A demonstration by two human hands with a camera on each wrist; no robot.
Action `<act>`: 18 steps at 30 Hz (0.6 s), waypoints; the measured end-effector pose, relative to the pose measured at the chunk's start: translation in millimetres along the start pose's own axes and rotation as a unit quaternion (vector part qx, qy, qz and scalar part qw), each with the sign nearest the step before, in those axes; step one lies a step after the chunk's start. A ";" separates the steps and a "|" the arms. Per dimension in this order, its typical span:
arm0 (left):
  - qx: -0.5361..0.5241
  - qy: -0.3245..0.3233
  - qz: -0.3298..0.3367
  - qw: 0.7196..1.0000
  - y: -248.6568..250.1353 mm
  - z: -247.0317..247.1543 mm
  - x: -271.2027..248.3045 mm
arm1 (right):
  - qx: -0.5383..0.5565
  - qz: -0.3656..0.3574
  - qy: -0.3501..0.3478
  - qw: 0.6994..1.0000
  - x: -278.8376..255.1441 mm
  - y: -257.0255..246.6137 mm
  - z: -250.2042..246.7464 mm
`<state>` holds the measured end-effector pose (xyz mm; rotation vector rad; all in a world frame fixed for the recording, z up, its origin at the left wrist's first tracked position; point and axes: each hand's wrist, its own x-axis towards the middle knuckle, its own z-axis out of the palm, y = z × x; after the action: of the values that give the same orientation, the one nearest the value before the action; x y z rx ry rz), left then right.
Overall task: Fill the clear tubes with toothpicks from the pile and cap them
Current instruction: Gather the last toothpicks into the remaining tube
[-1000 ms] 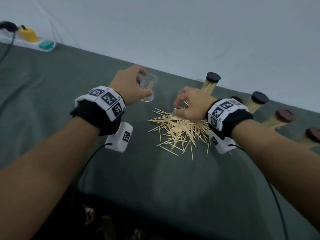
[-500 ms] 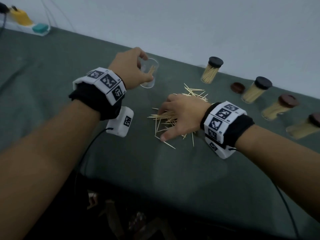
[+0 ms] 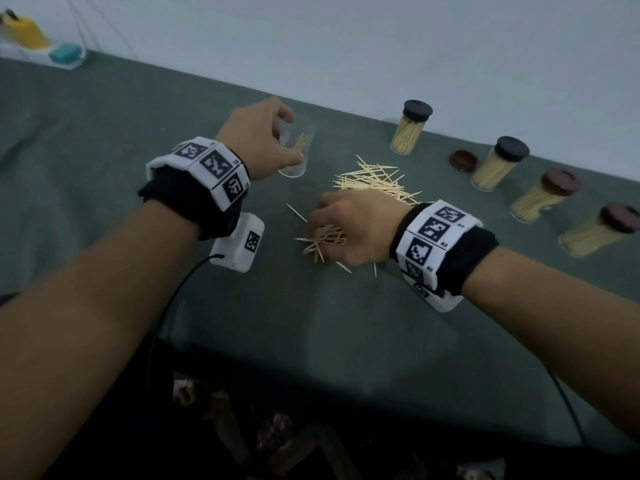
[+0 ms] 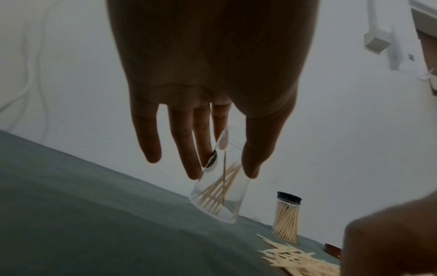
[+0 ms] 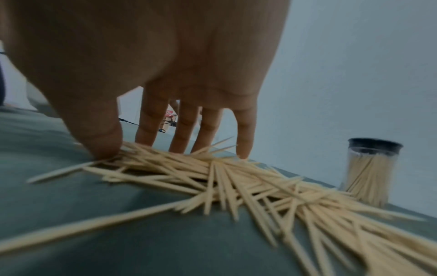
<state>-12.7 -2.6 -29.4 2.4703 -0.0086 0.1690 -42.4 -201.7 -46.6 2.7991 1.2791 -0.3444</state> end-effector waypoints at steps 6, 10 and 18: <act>-0.002 -0.007 0.005 1.000 3.9 4.1 1.9 | -0.058 0.070 -0.002 0.996 -6.9 27.3 -10.3; -0.004 -0.011 0.011 1.000 6.3 7.8 2.6 | -0.052 0.123 -0.004 0.991 -10.5 48.8 -19.9; 0.002 -0.028 0.019 0.999 8.7 12.1 3.6 | 0.091 0.225 0.044 0.969 20.8 88.7 -41.8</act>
<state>-8.1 -16.8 -33.0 2.4791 -0.0795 0.1172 45.0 -239.1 -15.0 3.1736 0.6125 -0.3256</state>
